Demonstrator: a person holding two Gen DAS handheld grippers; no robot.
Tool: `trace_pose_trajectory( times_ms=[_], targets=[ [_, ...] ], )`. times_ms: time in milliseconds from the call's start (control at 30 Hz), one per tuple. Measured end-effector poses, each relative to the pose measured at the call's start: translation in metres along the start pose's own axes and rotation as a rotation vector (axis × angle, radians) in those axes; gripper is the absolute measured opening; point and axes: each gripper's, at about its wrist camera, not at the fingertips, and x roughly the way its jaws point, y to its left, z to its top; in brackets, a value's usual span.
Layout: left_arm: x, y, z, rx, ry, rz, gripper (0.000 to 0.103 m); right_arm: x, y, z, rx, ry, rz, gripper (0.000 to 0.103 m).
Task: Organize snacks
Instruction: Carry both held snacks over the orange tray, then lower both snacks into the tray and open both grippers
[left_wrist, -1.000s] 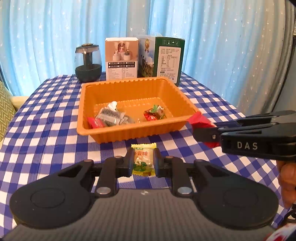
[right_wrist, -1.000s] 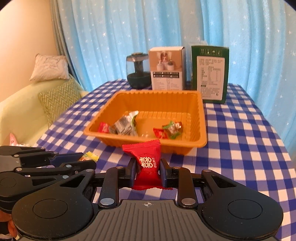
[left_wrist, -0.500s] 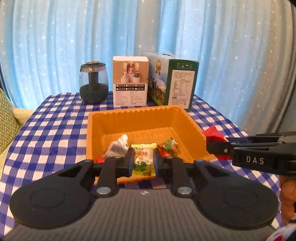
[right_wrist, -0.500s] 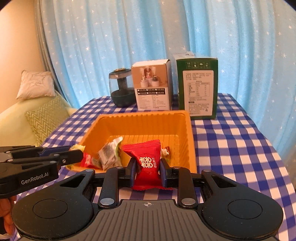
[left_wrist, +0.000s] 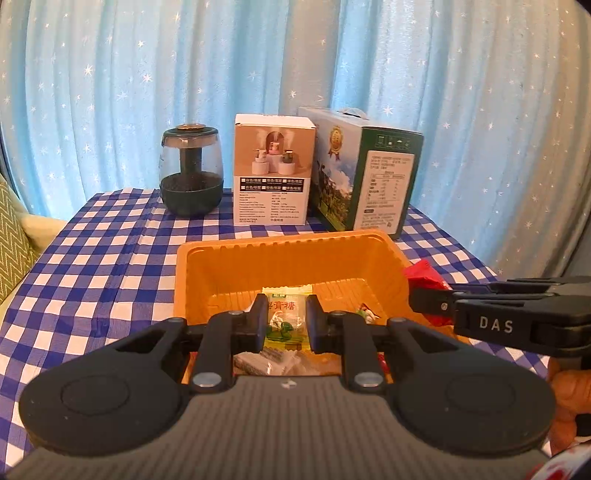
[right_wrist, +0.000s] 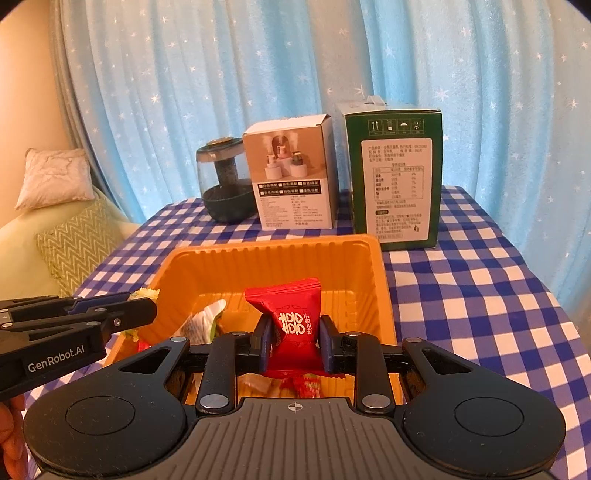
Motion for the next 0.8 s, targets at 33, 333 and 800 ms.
trace_pose_trajectory(
  times_ms=[33,333,800],
  targets=[
    [0.003,0.002,0.001,-0.007,0.001,0.003,0.019,0.003,0.000,0.001,0.003,0.000,0.001,0.027],
    [0.023,0.011,0.006,-0.023,0.015,0.008,0.019,0.021,-0.006,0.006,0.047,0.013,0.011,0.027],
    [0.040,0.013,0.009,-0.046,0.027,-0.030,0.019,0.034,0.000,0.007,0.068,0.023,0.020,0.027]
  ],
)
